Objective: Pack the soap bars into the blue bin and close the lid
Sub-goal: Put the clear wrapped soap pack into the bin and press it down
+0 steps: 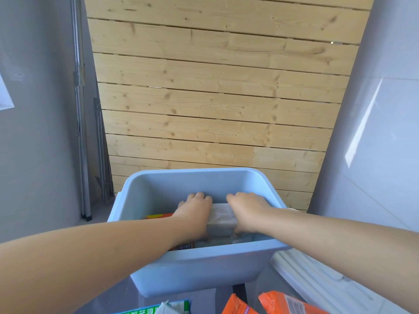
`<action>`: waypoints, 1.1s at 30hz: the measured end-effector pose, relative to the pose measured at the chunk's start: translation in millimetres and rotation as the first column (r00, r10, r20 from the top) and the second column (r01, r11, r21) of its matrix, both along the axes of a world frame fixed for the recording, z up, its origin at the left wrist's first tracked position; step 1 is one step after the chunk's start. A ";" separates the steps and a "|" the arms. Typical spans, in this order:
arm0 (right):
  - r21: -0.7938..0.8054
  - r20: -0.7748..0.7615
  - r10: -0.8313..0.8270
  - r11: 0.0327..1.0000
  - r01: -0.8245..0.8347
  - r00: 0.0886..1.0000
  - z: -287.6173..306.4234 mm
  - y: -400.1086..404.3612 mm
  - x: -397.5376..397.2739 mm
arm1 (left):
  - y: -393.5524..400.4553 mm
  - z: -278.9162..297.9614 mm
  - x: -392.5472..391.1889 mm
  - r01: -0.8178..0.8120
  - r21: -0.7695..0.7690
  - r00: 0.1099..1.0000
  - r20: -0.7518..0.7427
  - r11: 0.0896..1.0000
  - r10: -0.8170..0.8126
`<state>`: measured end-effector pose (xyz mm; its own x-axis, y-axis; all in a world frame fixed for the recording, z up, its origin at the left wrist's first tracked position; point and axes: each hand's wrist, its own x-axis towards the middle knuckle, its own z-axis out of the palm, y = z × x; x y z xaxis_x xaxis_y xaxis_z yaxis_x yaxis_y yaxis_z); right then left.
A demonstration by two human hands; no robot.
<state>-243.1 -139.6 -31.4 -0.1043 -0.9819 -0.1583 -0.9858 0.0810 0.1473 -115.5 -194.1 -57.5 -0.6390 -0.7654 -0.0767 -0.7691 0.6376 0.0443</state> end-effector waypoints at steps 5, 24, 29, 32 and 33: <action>-0.042 0.011 -0.012 0.999 0.012 1.000 -1.2 1.9 -1.5 | -0.1 -2.6 -3.1 0.007 -0.055 1.000 0.021 0.998 -0.006; -0.030 -0.011 -0.076 0.997 0.076 0.997 -1.9 4.8 -2.2 | -5.1 -8.3 -9.5 0.061 -0.171 0.995 0.083 0.983 -0.047; -0.087 0.016 -0.096 0.991 0.097 0.995 -0.9 8.8 -1.5 | -5.3 -8.8 -11.4 0.050 -0.184 0.997 0.070 0.982 -0.037; -0.073 0.049 -0.114 0.990 0.118 0.992 0.2 8.6 -1.6 | -6.2 -9.4 -11.2 0.026 -0.147 0.998 0.059 0.989 -0.018; -0.065 0.065 -0.122 0.990 0.126 0.990 0.8 8.6 -2.3 | -6.6 -9.2 -11.1 0.025 -0.130 0.998 0.055 0.991 -0.018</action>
<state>-245.4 -131.0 -30.6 -0.2181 -0.9707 -0.1008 -0.9744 0.2109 0.0775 -126.6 -200.7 -66.7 -0.6528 -0.7575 -0.0116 -0.7544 0.6514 -0.0809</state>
